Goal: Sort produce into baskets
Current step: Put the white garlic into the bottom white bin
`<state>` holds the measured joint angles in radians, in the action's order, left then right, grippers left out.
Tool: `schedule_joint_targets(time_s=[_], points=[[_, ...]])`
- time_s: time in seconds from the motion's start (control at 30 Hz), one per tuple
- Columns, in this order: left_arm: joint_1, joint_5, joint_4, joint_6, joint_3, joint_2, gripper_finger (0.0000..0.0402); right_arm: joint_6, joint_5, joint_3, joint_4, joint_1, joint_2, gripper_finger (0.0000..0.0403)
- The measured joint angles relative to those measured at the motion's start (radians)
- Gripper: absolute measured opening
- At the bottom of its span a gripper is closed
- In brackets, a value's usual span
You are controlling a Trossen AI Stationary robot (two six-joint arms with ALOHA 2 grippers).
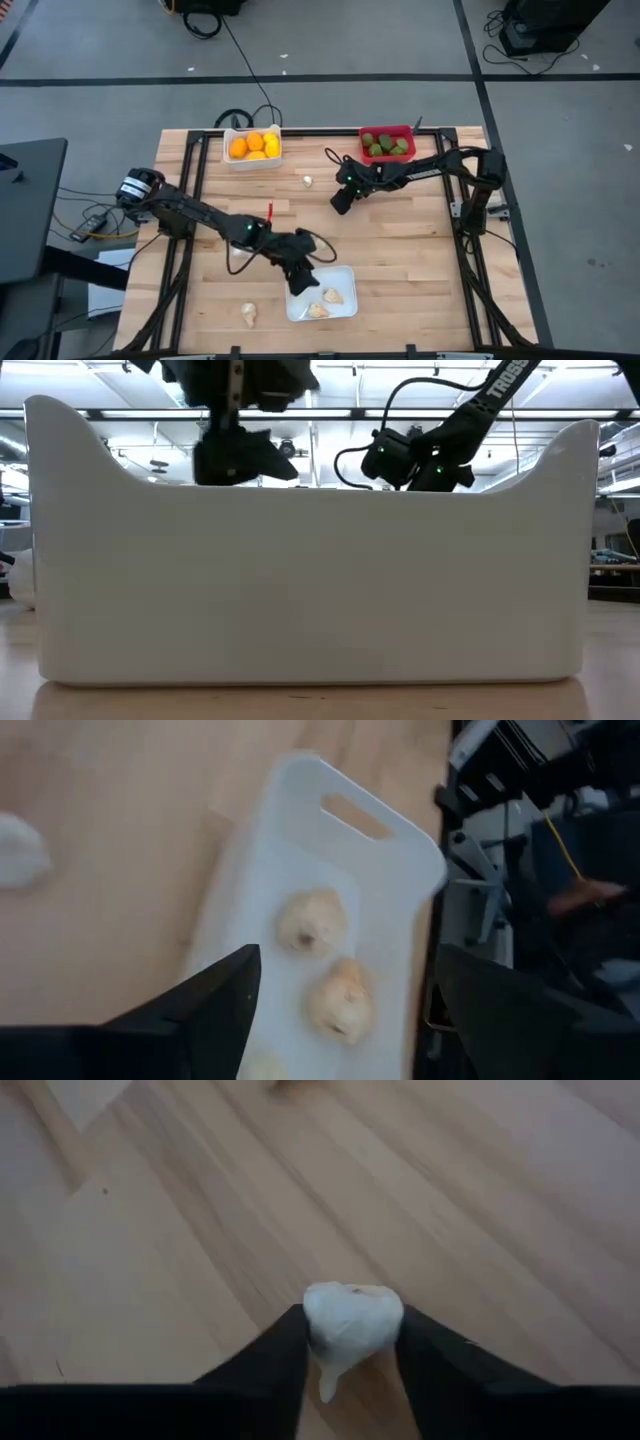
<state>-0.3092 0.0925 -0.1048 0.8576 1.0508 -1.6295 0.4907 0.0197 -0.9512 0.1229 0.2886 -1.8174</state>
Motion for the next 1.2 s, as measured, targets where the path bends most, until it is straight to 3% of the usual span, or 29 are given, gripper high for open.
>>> schedule_joint_targets(time_s=[0.2, 0.4, 0.6, 0.77, 0.97, 1.07, 1.2], points=[[0.076, -0.001, -0.012, -0.057, 0.0, 0.004, 0.0282, -0.013, 0.056, 0.0, 0.003, 0.008, 0.008, 0.0052], [0.152, -0.112, -0.07, -0.183, 0.001, 0.04, 0.0259, 0.036, 0.285, 0.002, 0.0, -0.04, 0.15, 0.0051], [0.166, -0.202, 0.002, -0.463, 0.0, 0.054, 0.0255, 0.146, 0.443, 0.0, -0.063, -0.122, 0.313, 0.0051], [0.131, -0.31, 0.162, -0.714, 0.0, 0.054, 0.0255, 0.222, 0.471, 0.0, -0.095, -0.177, 0.391, 0.0053], [0.073, -0.524, 0.332, -1.013, 0.0, 0.054, 0.0255, 0.303, 0.473, 0.0, -0.092, -0.211, 0.429, 0.0059], [0.046, -0.602, 0.374, -1.111, 0.0, 0.054, 0.0253, 0.348, 0.474, 0.0, -0.092, -0.221, 0.437, 0.0059], [0.028, -0.603, 0.376, -1.131, 0.001, 0.054, 0.0241, 0.376, 0.492, 0.001, -0.114, -0.23, 0.438, 0.006]])
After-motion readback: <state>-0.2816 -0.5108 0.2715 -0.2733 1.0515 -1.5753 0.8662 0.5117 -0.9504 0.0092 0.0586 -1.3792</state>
